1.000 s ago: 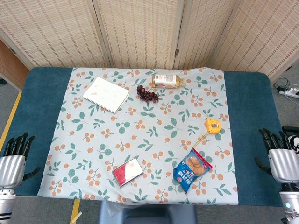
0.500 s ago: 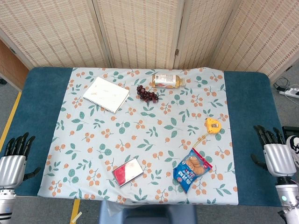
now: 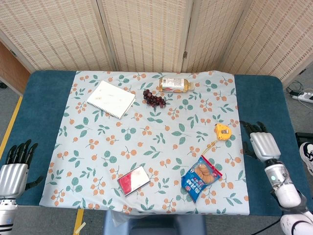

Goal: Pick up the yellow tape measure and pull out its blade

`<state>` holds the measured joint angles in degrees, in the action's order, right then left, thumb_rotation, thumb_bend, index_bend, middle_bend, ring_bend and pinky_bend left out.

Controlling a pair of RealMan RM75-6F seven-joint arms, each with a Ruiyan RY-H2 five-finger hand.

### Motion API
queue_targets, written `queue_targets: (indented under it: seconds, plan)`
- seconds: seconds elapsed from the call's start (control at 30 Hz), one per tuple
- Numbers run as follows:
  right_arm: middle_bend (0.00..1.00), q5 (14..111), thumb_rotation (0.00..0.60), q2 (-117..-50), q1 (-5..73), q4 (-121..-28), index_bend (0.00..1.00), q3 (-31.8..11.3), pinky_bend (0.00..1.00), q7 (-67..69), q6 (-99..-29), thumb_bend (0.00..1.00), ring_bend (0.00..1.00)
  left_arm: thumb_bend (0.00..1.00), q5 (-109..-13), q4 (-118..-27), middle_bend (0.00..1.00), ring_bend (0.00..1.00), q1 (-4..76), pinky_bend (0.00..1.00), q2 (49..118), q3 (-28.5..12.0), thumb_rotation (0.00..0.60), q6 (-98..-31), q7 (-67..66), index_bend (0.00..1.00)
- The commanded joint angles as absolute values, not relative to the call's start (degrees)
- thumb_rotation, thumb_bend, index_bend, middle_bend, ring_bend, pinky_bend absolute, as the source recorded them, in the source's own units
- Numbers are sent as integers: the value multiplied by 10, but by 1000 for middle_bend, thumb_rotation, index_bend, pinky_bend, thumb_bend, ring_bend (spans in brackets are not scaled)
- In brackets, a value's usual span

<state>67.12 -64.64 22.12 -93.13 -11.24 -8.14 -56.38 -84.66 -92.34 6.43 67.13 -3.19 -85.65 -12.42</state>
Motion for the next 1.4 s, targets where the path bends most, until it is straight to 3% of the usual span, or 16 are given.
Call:
queue_targets:
  seconds: [0.03, 0.43, 0.93, 1.13, 1.4]
  plan:
    - [221, 613, 578, -657, 265, -922, 0, -128, 0, -112, -510, 786, 147, 186, -846, -923, 9, 24, 63, 0, 672, -31, 600, -858, -124, 46]
    - [258, 467, 545, -722, 376, -806, 0, -125, 0, -159, -392, 809, 136, 186, -846, -920, 9, 24, 60, 0, 674, -29, 600, -859, -124, 47]
    - [270, 381, 540, -786, 444, -704, 0, -80, 0, -203, -353, 810, 131, 186, -840, -915, 9, 24, 61, 0, 680, -29, 600, -852, -127, 47]
    - [270, 395, 539, -795, 452, -709, 0, -72, 0, -195, -348, 810, 128, 185, -837, -912, 8, 24, 61, 0, 682, -30, 600, -851, -132, 46]
    - [275, 478, 541, -757, 436, -809, 0, -65, 0, -160, -362, 810, 130, 186, -837, -907, 8, 24, 59, 0, 685, -29, 600, -852, -126, 46]
